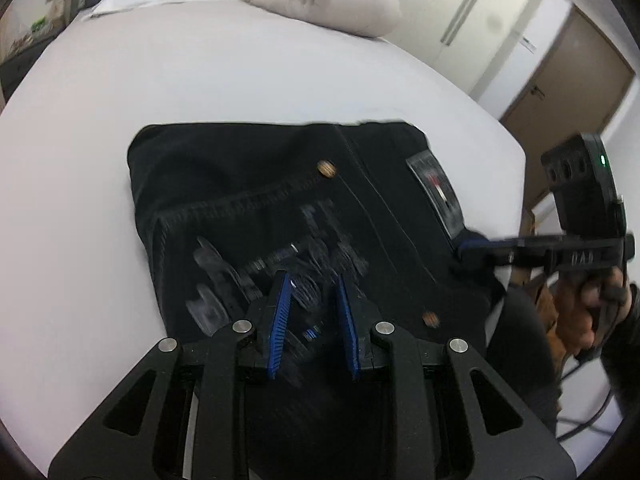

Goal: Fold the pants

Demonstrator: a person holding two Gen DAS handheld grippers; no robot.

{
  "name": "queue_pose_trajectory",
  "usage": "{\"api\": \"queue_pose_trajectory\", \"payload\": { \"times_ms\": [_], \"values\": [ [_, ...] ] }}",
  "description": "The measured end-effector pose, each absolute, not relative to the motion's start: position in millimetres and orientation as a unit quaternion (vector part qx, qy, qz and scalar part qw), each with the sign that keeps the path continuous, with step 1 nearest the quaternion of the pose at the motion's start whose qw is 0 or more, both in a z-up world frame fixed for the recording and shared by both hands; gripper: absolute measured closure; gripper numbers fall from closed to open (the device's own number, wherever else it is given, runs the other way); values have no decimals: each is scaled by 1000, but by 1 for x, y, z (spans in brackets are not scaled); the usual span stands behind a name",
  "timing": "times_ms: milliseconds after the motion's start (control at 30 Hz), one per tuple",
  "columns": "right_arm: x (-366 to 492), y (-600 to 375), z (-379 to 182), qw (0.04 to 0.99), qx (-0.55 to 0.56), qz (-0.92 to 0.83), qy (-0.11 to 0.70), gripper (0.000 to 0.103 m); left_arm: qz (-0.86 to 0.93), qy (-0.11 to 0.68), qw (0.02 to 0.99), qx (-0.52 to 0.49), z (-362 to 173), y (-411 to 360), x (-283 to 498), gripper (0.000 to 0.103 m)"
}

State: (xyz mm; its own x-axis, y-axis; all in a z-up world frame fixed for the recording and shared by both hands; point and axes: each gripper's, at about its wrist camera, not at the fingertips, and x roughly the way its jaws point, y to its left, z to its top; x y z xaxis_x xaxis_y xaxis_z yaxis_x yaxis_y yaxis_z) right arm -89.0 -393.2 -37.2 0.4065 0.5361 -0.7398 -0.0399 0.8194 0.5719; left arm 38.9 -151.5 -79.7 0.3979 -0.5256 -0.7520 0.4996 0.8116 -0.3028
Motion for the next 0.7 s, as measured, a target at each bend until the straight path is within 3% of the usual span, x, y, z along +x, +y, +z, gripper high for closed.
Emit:
{"api": "queue_pose_trajectory", "payload": {
  "times_ms": [100,200,233,267,333,500,700],
  "values": [
    [-104,-400,-34,809,250,172,504,85,-329,450,830,8,-72,-148,21,80],
    [-120,-416,-22,814,254,164,496,77,-326,429,842,12,-50,-128,9,80],
    [-124,-423,-16,818,260,157,488,68,-315,417,853,4,-44,-117,10,78],
    [-126,-430,-10,825,265,146,478,52,-301,409,861,-8,-38,-105,13,74],
    [-124,-442,-3,833,277,130,461,34,-268,406,873,-42,-35,-84,25,24],
    [-91,-453,-10,820,288,142,474,32,-259,436,852,-133,-48,-54,54,22],
    [-41,-439,-52,775,309,148,530,32,-276,540,765,-217,-99,-70,79,22]
  ]
}}
